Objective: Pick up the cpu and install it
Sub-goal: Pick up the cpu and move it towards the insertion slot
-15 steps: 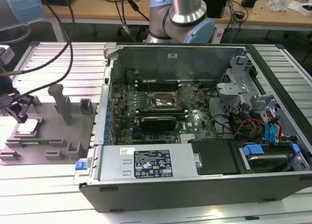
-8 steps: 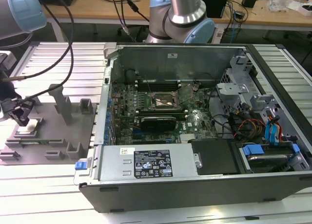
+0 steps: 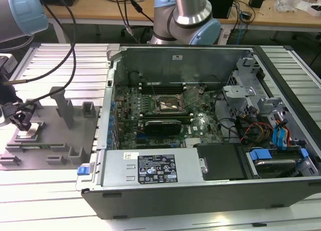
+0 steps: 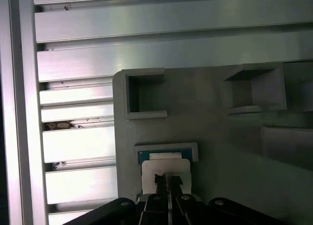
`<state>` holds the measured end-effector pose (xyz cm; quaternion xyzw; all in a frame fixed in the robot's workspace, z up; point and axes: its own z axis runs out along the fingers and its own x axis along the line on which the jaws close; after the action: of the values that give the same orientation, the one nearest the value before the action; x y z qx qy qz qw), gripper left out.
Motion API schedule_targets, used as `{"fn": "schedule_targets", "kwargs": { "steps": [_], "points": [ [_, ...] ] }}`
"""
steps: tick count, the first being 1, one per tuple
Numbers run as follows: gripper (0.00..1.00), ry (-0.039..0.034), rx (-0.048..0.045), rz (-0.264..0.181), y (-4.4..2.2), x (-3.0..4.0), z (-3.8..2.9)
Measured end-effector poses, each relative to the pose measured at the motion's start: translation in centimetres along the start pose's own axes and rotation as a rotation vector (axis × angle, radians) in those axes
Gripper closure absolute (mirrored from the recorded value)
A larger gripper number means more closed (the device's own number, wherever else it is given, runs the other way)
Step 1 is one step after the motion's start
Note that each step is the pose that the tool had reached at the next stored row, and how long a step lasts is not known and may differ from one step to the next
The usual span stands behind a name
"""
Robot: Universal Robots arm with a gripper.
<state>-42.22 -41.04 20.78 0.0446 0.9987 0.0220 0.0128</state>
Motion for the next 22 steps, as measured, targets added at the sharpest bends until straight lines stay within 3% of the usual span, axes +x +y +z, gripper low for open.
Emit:
{"fn": "schedule_targets", "kwargs": {
  "steps": [4,5,6,7,10,14,19,22],
  "points": [
    [0.58,0.0,0.0001,0.0,0.0,0.0,0.0],
    [0.46,0.0,0.0001,0.0,0.0,0.0,0.0],
    [0.46,0.0,0.0,0.0,0.0,0.0,0.0],
    [0.4,0.0,0.0,0.0,0.0,0.0,0.0],
    [0.4,-0.002,-0.0003,0.0,0.02,0.0,0.25],
    [0.4,-0.012,-0.0012,-0.004,0.09,0.03,0.77],
    [0.4,-0.0128,-0.0011,-0.005,0.42,0.16,1.28],
    [0.4,-0.0135,0.0053,-0.005,0.49,0.27,1.52]
  ]
}}
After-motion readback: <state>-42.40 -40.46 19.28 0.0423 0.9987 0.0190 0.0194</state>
